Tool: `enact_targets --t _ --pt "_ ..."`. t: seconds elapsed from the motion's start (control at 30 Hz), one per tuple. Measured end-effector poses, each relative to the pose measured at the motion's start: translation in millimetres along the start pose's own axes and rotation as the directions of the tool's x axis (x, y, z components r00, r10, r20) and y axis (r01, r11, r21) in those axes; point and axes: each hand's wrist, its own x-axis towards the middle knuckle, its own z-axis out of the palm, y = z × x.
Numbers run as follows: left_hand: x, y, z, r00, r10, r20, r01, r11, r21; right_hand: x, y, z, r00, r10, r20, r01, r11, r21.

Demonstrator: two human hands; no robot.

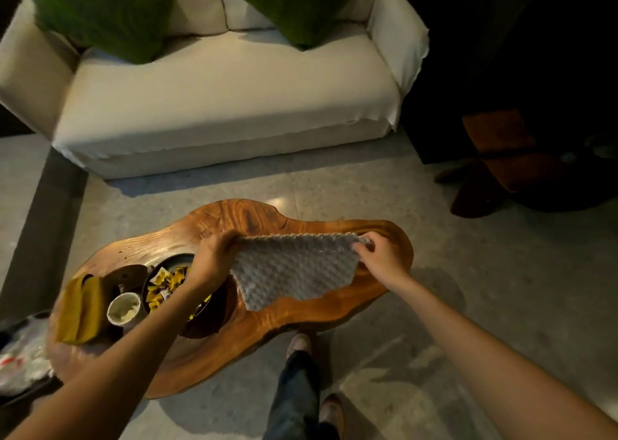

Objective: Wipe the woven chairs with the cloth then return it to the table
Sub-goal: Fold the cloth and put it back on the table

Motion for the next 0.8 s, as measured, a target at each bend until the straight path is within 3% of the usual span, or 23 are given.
enact_targets --t 0.17,0.3,0.63,0.8 --pt "19.5 -20.3 22.4 0.994 -0.074 -0.081 0.068 0.995 -0.076 35.3 9.9 10.0 0.990 -0.087 -0.115 0.087 0.996 -0.001" --pt "10.3 -31.2 47.8 0.993 -0.092 -0.080 0.082 0.989 -0.123 49.0 38.9 21.6 0.991 -0.088 -0.101 0.089 0.996 0.005" --pt "-39.7 -110.0 155.6 0.975 -0.117 0.191 0.123 0.992 -0.020 45.5 174.8 100.5 0.982 0.142 0.125 -0.116 0.974 -0.193" --pt "-50.9 -142.9 192.8 0.964 -0.117 0.237 0.121 0.993 -0.001 48.1 214.6 130.0 0.946 0.267 0.184 -0.221 0.946 -0.237"
